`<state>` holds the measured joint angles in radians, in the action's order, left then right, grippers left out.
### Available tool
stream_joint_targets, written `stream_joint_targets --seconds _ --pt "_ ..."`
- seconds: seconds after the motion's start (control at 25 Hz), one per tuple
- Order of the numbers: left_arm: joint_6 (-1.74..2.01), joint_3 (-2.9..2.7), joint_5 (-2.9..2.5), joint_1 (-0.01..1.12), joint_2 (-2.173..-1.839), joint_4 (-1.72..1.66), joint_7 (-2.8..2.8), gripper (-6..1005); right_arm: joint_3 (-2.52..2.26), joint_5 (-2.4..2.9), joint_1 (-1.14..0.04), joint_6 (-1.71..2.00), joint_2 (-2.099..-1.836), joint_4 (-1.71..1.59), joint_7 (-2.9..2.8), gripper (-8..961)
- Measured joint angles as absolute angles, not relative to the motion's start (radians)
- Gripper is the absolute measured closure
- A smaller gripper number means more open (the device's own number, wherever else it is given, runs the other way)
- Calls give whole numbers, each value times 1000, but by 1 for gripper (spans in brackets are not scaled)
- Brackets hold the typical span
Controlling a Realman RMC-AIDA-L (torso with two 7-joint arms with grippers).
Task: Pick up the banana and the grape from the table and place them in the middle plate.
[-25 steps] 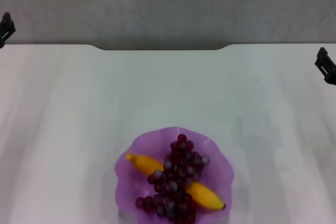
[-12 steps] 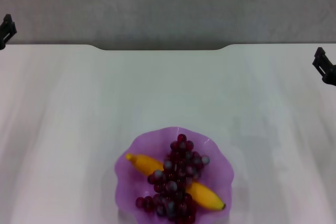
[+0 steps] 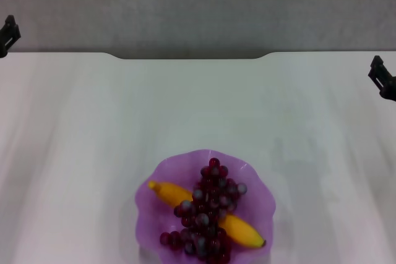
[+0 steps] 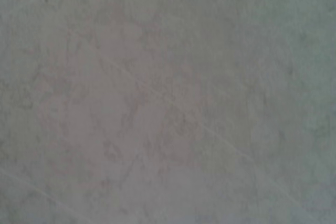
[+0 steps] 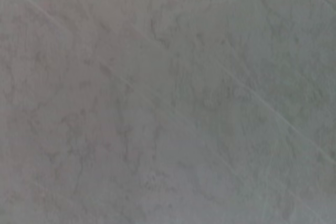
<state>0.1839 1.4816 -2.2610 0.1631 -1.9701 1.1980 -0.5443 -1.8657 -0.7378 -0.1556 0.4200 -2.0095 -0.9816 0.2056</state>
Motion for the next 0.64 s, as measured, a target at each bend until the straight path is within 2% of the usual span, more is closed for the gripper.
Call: stream_joint_targets --seconds 0.64 --pt "184 1481 -2261 159 -1968 1210 -545 108 -1867 -738 -155 420 -2010 -979 206 211"
